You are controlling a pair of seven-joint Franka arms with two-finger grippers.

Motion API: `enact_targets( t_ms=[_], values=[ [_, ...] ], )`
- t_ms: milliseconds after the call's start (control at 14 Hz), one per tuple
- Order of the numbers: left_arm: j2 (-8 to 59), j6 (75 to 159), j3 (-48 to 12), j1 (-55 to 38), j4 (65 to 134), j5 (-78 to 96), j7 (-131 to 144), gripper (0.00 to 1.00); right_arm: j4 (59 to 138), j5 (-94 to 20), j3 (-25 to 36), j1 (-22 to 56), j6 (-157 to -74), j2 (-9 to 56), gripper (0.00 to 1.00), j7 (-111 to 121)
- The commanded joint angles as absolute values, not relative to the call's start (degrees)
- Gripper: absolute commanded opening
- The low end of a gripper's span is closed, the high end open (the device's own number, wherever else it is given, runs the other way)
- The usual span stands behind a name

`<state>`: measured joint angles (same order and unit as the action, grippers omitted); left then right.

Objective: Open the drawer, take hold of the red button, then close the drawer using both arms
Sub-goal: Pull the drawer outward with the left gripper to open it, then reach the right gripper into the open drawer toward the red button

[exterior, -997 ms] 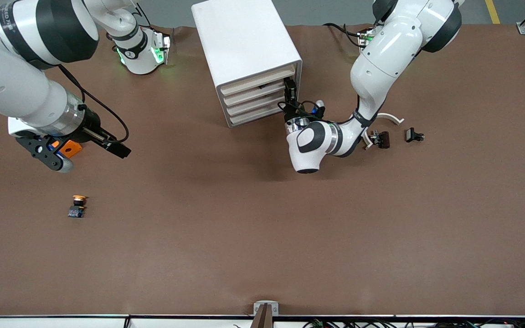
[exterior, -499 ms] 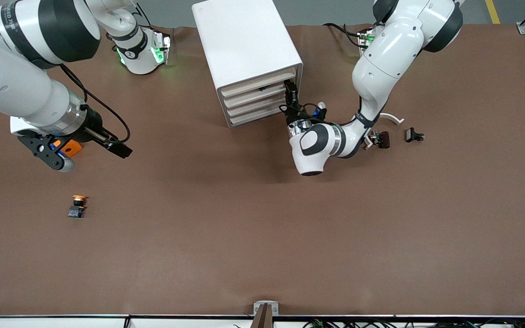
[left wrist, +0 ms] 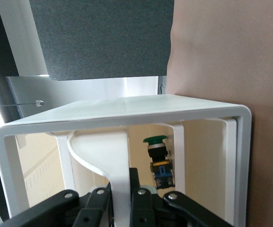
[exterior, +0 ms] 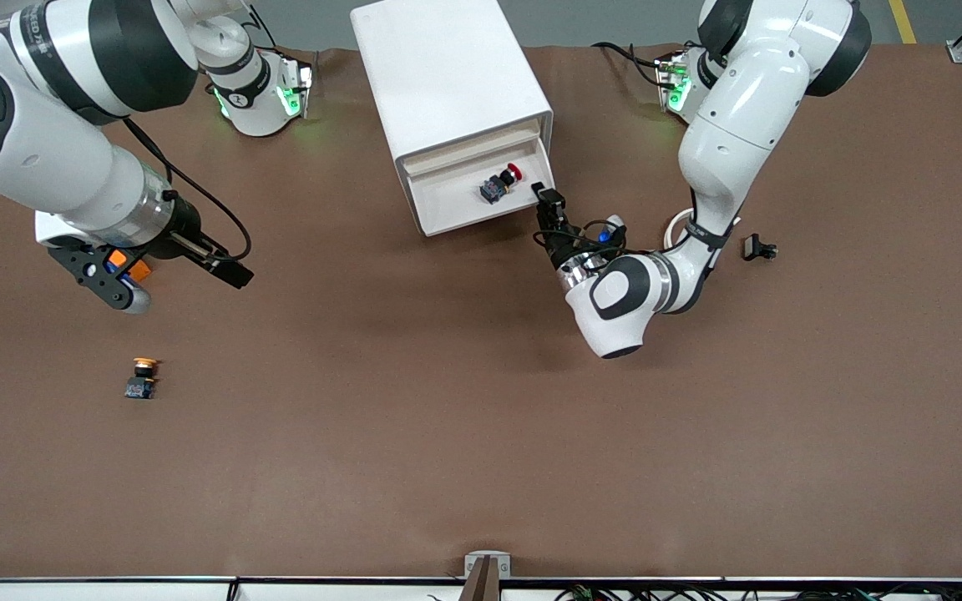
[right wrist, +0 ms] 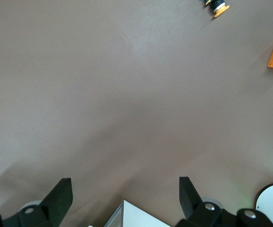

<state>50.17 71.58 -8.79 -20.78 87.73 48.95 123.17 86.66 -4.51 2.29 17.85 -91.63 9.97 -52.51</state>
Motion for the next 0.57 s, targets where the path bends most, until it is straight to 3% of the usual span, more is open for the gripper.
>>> enact_targets(
  t_ms=[0,499],
  values=[
    [50.1,73.6,-8.2,-20.2,86.0,50.8,123.2,0.0,85.9,-4.9,2.5,19.2,-92.4,10.6,1.0,-55.5],
    [50.1,75.2,-8.2,-16.4,83.5,51.0,122.9,0.0,86.1,-4.6,2.5,30.7,-95.7,13.2,1.0,-72.3]
  ],
)
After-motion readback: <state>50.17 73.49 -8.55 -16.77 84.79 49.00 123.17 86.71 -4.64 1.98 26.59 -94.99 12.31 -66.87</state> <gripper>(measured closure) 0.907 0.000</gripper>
